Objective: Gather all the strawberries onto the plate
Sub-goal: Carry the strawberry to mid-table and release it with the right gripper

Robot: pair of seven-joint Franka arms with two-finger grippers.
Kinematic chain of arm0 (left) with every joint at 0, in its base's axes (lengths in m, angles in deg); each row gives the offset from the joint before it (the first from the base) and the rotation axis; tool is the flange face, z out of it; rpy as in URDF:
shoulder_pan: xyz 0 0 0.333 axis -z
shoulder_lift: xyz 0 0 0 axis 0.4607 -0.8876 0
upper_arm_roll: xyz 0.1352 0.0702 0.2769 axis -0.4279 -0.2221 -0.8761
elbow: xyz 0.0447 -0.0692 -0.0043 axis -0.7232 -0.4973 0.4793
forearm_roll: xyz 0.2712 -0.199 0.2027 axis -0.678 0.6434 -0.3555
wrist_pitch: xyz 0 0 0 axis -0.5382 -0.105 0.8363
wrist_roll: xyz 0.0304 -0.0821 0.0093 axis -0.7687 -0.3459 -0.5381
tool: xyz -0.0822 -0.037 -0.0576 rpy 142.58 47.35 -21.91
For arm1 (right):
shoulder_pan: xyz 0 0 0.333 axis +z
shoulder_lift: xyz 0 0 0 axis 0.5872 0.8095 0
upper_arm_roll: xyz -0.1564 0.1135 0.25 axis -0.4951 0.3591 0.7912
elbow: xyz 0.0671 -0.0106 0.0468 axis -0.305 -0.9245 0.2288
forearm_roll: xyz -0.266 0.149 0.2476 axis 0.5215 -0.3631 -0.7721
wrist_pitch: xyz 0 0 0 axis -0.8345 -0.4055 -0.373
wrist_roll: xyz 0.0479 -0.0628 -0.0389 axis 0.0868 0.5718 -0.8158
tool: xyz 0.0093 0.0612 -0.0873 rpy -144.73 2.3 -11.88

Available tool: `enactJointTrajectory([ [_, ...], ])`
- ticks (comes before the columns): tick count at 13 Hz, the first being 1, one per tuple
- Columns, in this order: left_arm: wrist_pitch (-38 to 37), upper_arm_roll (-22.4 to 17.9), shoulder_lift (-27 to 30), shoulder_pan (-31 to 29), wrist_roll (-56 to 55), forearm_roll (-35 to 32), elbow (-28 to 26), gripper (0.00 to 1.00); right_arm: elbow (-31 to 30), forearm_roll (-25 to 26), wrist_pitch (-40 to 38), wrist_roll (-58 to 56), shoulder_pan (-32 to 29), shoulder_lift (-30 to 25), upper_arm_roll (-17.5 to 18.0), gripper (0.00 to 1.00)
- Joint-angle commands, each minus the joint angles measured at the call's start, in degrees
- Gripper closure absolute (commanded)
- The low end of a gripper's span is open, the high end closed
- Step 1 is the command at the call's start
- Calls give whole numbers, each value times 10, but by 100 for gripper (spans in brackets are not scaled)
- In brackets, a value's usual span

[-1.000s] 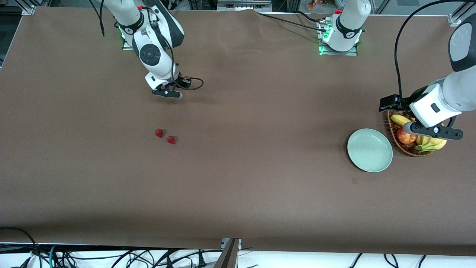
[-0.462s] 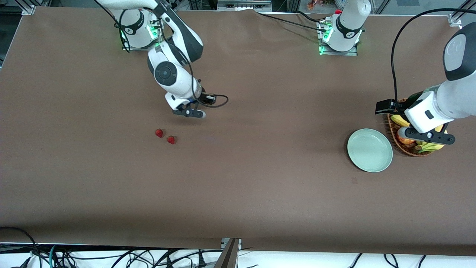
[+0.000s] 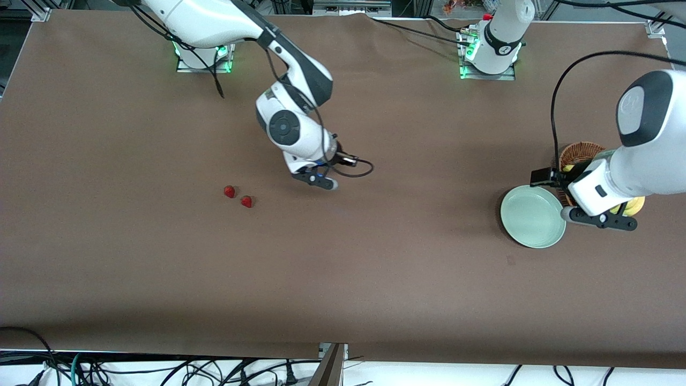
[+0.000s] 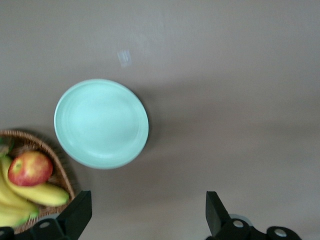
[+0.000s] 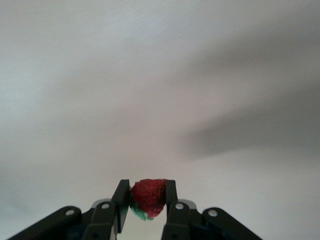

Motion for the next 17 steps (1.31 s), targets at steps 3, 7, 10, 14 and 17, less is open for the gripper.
enactJointTrajectory([
  [3,115,-2,-79,28,-4,23,18,0,158,-5,53,111,73,106,-2,75],
  [7,187,-2,-122,46,-5,23,10,0,187,-5,213,165,121,161,-3,74],
  [10,210,-1,-125,53,-22,23,-13,0,222,-4,258,198,148,194,-5,67],
  [14,212,14,-121,48,-31,22,-34,0,218,3,263,198,153,195,-11,35],
  [17,254,42,-107,37,-58,16,-88,0,216,4,260,196,152,191,-14,11],
])
